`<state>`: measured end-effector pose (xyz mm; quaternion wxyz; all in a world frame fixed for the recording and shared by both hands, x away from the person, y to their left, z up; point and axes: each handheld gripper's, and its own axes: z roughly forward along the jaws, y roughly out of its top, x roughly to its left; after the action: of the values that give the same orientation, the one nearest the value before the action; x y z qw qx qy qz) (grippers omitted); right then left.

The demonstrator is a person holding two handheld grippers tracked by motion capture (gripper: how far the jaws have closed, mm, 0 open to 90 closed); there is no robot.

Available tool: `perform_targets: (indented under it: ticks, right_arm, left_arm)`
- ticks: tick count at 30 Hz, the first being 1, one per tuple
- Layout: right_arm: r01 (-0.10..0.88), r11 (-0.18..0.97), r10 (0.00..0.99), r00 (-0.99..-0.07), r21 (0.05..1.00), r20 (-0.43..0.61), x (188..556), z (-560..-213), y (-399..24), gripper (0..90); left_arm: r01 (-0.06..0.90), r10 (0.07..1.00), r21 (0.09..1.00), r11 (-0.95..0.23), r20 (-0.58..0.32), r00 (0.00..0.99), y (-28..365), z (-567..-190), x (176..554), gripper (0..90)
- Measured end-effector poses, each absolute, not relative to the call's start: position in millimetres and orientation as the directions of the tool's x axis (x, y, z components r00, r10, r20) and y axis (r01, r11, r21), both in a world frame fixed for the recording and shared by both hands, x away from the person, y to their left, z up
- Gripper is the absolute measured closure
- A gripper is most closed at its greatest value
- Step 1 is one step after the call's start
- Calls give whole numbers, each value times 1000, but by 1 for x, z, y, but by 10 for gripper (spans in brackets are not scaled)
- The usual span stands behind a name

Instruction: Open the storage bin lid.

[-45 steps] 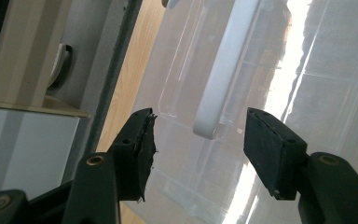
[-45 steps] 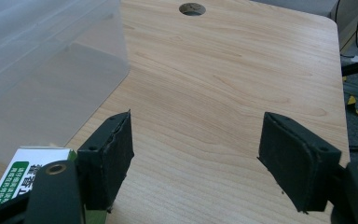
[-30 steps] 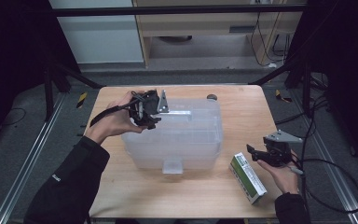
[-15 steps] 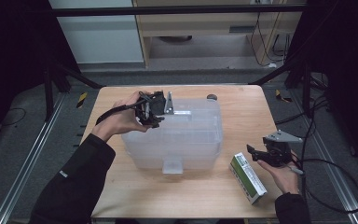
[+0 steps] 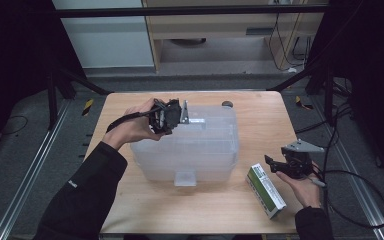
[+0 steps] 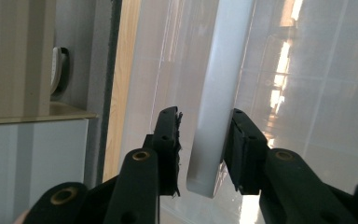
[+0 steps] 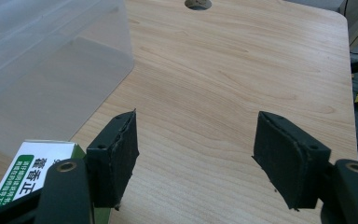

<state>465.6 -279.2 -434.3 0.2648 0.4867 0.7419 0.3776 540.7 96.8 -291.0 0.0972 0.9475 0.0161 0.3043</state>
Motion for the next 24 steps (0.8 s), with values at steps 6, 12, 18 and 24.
perform_targets:
  ticks: [6,12,18,24]
  right_arm:
    - [521,238,920,-392,819,-17,465,-432,-278,335]
    - [510,240,917,-398,826,-21,463,-427,-278,352]
    - [502,237,914,-404,832,-16,461,-420,-275,370]
    - [486,241,905,-424,840,-14,457,-411,-269,389]
  left_arm:
    - [-42,72,182,-982,577,813,94,-291,540,720]
    - [-45,68,179,-983,579,812,94,-292,539,731]
    - [-51,52,159,-986,582,811,93,-290,538,736]
    - [-58,47,161,-985,579,814,93,-289,539,737]
